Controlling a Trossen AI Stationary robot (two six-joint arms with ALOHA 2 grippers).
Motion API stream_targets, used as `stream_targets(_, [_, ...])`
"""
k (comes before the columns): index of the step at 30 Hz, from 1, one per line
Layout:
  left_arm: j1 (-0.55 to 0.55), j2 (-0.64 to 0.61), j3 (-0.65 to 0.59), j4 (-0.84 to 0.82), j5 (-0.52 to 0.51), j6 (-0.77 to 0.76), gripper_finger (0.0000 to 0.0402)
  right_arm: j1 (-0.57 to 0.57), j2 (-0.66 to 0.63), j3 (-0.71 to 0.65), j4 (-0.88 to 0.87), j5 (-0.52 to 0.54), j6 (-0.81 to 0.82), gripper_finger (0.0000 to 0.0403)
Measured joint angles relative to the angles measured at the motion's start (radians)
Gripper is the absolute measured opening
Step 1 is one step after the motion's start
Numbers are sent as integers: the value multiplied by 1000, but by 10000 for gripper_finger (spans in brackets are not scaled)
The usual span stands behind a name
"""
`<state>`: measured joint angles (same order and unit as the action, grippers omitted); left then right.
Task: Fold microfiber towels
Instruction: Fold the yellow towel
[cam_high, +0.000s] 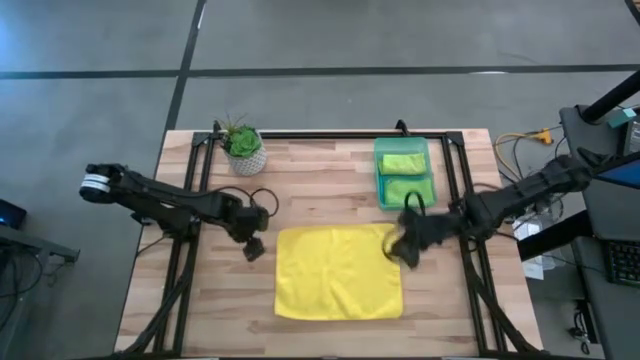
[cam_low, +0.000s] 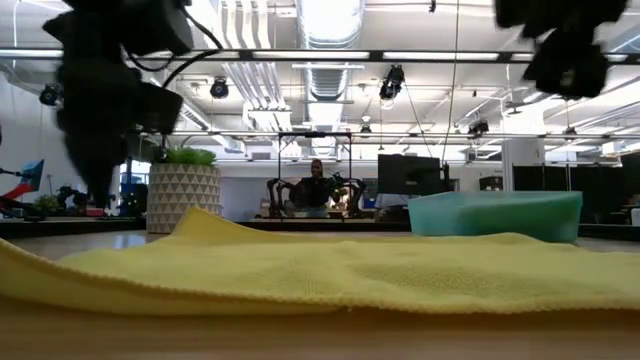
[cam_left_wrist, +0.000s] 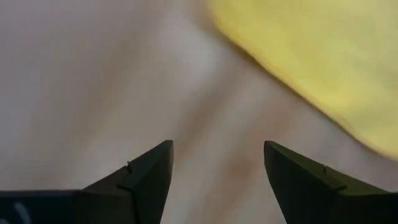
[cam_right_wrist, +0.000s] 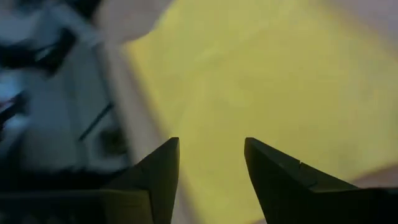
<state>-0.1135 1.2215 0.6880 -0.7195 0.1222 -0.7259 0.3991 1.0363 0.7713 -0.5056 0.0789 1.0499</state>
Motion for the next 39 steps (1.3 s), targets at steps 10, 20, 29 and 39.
stream_targets(10, [-449, -110, -130, 434, 97, -325, 235, 517, 200, -59, 357, 383, 327, 171])
stream_targets(20, [-773, -106, -141, 900, -660, -465, 235, 772, 391, -59, 374, 1168, 755, 158])
stream_targets(29, [-736, 79, 36, 931, -614, 13, 235, 680, 265, -53, 453, 875, 19, 157])
stream_targets(39, [-736, 484, 457, 416, -523, 171, 235, 735, 228, -56, 158, 751, 216, 157])
